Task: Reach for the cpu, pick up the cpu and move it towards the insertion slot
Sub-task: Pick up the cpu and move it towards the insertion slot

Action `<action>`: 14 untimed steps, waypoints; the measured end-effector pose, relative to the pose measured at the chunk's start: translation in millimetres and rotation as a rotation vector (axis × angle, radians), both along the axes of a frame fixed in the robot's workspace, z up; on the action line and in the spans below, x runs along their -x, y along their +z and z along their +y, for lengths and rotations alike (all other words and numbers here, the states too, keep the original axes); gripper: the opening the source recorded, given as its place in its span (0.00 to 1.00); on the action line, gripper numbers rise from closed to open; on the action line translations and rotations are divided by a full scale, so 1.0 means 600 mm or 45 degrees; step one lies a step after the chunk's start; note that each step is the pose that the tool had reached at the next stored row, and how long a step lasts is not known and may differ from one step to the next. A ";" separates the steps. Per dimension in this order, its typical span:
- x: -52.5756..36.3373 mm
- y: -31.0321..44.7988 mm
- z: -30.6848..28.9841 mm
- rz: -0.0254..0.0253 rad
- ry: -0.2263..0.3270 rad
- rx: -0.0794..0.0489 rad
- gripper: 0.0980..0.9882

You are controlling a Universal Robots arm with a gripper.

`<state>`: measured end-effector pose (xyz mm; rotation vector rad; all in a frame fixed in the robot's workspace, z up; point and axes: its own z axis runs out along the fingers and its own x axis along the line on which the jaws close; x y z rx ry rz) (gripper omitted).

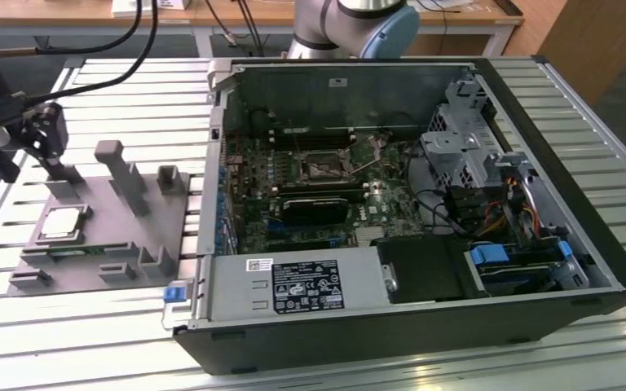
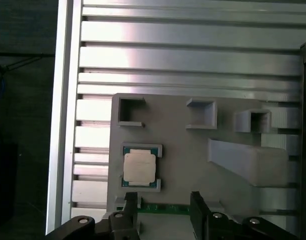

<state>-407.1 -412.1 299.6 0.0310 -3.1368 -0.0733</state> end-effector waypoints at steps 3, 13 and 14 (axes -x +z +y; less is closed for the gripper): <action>0.002 -0.009 -0.0019 0.0003 0.000 0.000 0.61; 0.021 -0.040 -0.0029 0.0000 0.000 0.000 0.74; 0.021 -0.042 -0.0029 0.0001 0.000 0.000 0.74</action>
